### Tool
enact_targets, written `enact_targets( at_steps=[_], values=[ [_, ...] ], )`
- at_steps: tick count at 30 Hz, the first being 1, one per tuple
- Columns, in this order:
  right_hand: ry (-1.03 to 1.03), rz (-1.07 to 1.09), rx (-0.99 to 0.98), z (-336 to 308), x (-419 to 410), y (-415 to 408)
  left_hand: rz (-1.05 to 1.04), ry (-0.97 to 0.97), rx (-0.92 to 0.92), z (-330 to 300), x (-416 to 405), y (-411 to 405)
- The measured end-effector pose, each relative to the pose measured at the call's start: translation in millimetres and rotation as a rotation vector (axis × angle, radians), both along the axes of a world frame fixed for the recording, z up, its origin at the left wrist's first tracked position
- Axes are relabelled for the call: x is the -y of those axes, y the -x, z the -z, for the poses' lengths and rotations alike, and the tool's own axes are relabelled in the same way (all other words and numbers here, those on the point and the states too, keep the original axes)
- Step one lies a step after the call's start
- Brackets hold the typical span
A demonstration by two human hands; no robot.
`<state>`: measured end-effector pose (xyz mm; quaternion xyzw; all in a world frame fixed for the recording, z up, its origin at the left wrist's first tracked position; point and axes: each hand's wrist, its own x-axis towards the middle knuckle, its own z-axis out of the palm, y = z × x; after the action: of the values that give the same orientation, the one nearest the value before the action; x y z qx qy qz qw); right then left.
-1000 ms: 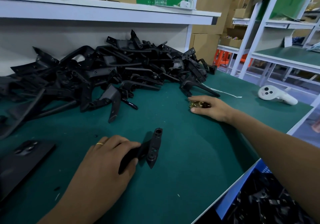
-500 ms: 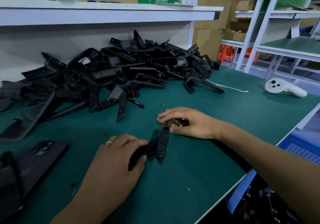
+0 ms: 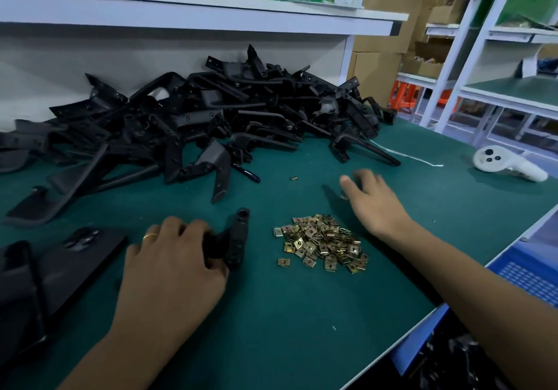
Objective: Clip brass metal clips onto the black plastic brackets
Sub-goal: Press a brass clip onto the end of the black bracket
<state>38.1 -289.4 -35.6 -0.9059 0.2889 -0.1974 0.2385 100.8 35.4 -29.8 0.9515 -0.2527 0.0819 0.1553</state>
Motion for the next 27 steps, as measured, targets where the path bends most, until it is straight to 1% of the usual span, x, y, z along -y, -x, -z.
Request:
enact_targets(
  at_steps=[1,2,4,5,6,7,9,10,11,15,18,20,22,24,25,27],
  values=[
    [0.043,-0.041,-0.139,3.1,4.4,-6.7,-0.026,-0.005,-0.001,0.1,0.2,-0.4],
    [0.097,-0.119,-0.225,4.9,6.0,-13.5,-0.041,-0.013,0.001,0.4,1.0,-0.1],
    [0.166,-0.278,-0.284,4.9,5.2,-27.5,-0.055,-0.028,0.009,0.9,3.1,1.1],
    [0.163,-0.335,-0.289,3.5,4.0,-34.0,-0.057,-0.024,0.011,1.1,4.0,1.8],
    [0.126,-0.387,-0.284,0.7,1.9,-40.4,-0.057,-0.013,0.011,0.9,4.4,2.1],
    [0.037,-0.438,-0.264,-3.4,-0.8,-45.8,-0.057,-0.004,0.009,0.7,4.2,1.8],
    [-0.235,-0.533,-0.207,-13.1,-8.1,-51.4,-0.054,0.003,0.005,1.0,3.7,1.2],
    [-0.332,-0.573,-0.192,-16.9,-11.5,-52.0,-0.05,0.004,0.005,1.5,3.3,0.8],
    [-0.373,-0.611,-0.188,-19.9,-14.4,-50.6,-0.046,0.008,0.005,1.9,2.7,0.2],
    [-0.395,-0.793,-0.152,-20.5,-18.9,-31.0,-0.026,0.035,0.028,3.9,1.9,-0.7],
    [-0.426,-0.88,-0.119,-19.4,-20.8,-11.3,0.037,0.043,0.045,5.3,4.6,1.6],
    [-0.492,-0.893,-0.088,-20.7,-22.9,2.0,0.089,0.046,0.016,4.6,5.5,3.6],
    [-0.558,-0.85,-0.02,-24.4,-25.7,14.5,0.129,0.049,-0.001,3.7,5.2,4.2],
    [-0.592,-0.692,0.064,-31.3,-30.8,28.0,0.154,0.031,0.003,3.7,3.5,4.6],
    [-0.555,-0.572,0.116,-35.1,-34.6,36.6,0.161,0.029,0.012,4.0,2.6,4.9],
    [-0.41,-0.344,0.271,-40.9,-46.2,59.2,0.165,0.055,0.037,2.4,2.7,4.7]
  ],
)
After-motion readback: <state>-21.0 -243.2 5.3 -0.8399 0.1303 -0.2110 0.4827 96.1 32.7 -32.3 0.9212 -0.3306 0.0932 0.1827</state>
